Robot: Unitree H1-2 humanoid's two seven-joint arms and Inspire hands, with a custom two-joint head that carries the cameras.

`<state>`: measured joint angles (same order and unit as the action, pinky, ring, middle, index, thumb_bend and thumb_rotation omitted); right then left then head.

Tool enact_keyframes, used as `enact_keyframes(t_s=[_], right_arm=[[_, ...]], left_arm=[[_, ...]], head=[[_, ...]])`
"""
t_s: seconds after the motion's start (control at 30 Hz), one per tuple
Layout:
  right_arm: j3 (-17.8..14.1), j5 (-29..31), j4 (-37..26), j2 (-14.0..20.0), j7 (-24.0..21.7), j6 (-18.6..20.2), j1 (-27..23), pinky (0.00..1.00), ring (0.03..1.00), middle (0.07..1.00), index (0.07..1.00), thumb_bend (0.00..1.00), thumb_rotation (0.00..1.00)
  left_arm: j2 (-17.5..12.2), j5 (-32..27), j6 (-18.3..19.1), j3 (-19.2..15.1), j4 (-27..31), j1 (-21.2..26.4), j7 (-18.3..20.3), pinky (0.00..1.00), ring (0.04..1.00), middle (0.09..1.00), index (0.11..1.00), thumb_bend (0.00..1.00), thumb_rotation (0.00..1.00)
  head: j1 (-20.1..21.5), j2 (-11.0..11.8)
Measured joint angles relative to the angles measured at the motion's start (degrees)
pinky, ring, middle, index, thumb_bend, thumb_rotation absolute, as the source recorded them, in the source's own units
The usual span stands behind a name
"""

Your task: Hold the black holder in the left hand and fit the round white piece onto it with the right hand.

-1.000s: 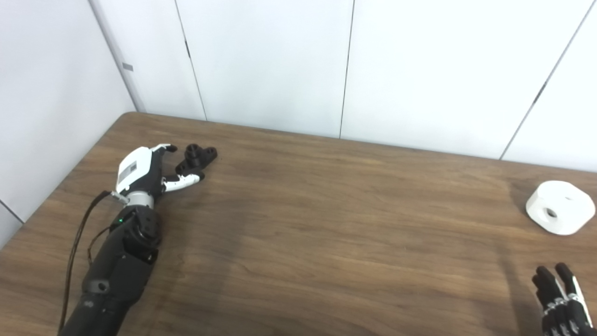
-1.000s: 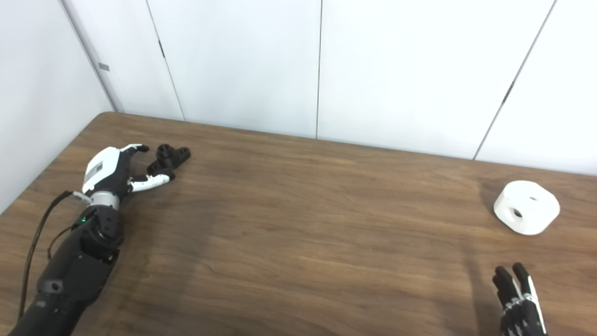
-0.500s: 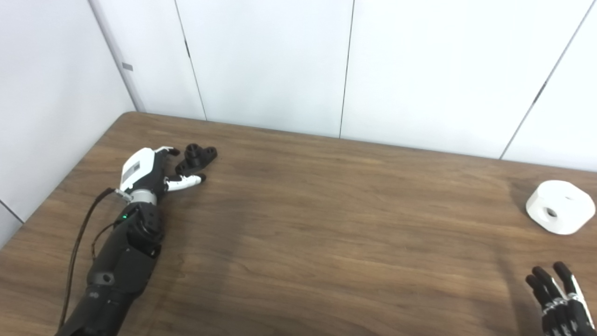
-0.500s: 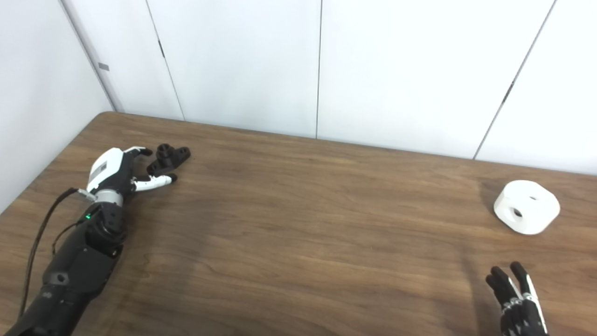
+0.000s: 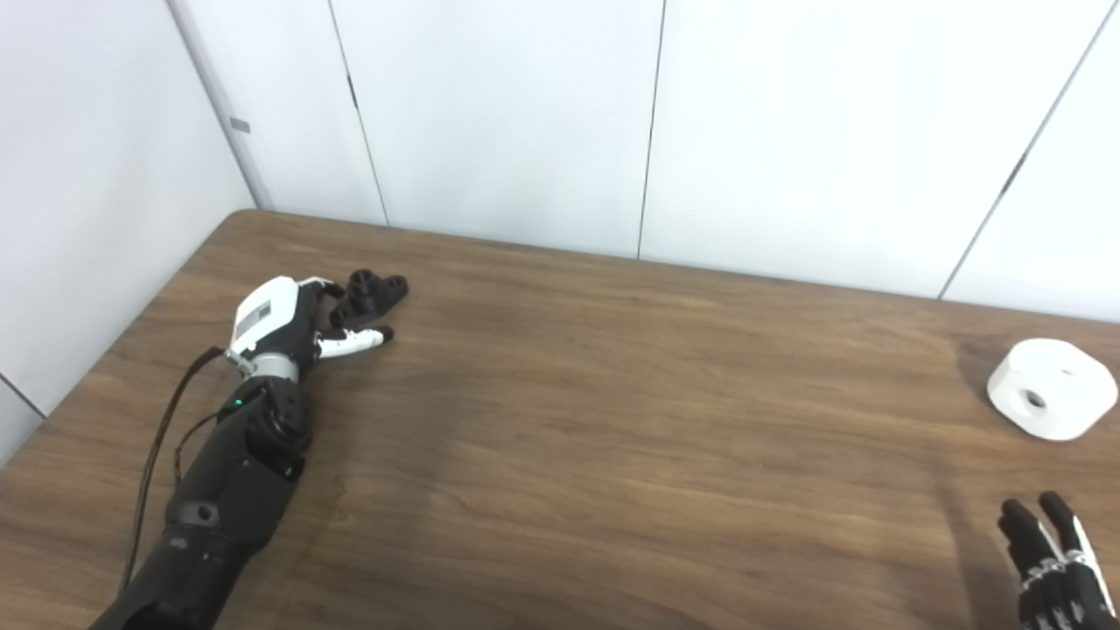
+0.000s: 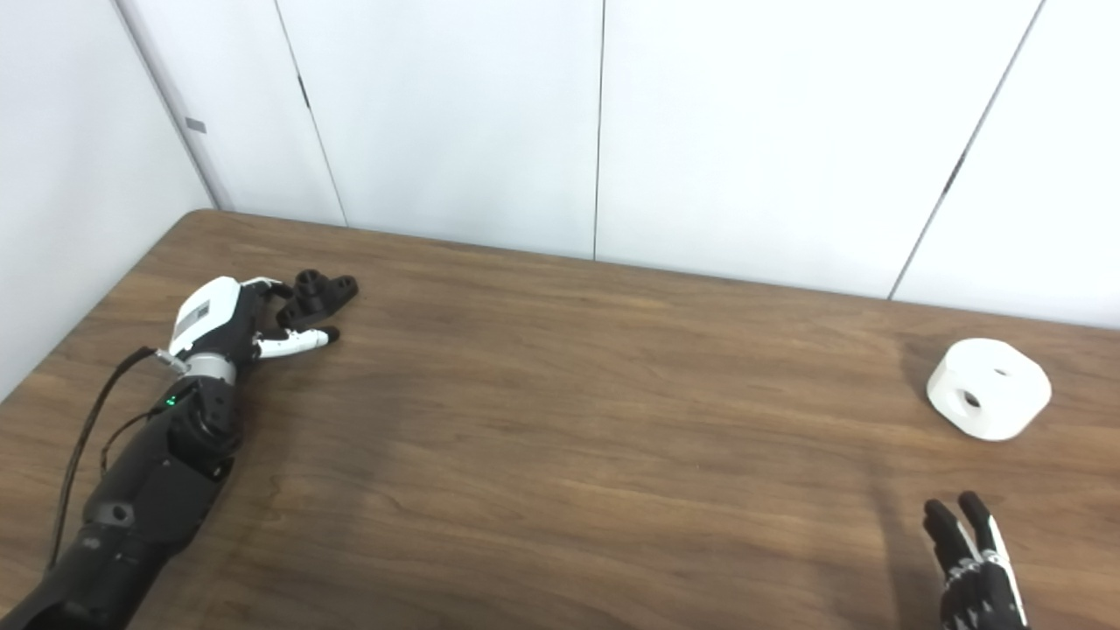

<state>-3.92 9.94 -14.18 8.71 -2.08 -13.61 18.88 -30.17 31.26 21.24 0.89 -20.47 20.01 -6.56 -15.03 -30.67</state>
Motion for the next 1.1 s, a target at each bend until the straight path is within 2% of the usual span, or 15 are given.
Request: enact_keyframes(t_s=[0.27,0.53,0.87,1.0,1.03,1.1], right_arm=[[-0.03,0.24,-0.03,0.00,-0.03,0.12,0.04,1.00,0.937,0.905,0.951,0.70,0.95],[-0.04,0.19,-0.08,0.00,0.00,0.18,0.08,0.95,0.929,0.891,0.944,0.71,0.95],[-0.03,-0.13,-0.23,-0.01,0.00,0.61,0.12,1.00,0.942,0.905,0.956,0.69,0.96],[-0.03,-0.12,-0.25,-0.01,0.00,0.66,0.13,1.00,0.946,0.908,0.961,0.69,0.96],[-0.03,-0.12,-0.26,-0.01,0.00,0.67,0.13,1.00,0.946,0.908,0.962,0.69,0.96],[-0.04,-0.14,-0.28,-0.01,0.00,0.69,0.15,1.00,0.948,0.906,0.962,0.69,0.96]], left_arm=[[-0.55,0.31,0.08,1.03,-0.14,0.21,-0.09,1.00,0.959,0.890,0.748,0.78,0.34],[-1.15,0.43,0.13,1.90,-0.57,0.58,-0.27,1.00,0.956,0.886,0.719,0.74,0.33],[-1.32,0.47,-0.33,2.70,-2.29,1.26,-1.89,0.98,0.943,0.877,0.710,0.74,0.31],[-1.24,0.14,-0.39,2.44,-2.37,1.28,-2.46,0.98,0.926,0.855,0.648,0.71,0.21],[-1.16,0.01,-0.46,2.20,-2.37,1.28,-2.67,0.99,0.926,0.850,0.573,0.62,0.14],[-0.77,-0.76,-0.87,1.26,-2.37,1.28,-3.17,1.00,0.932,0.846,0.509,0.54,0.08]], head=[[0.17,-0.17],[0.53,-0.44],[0.62,-0.44],[0.53,-0.44],[0.53,-0.44],[0.44,-0.44]])
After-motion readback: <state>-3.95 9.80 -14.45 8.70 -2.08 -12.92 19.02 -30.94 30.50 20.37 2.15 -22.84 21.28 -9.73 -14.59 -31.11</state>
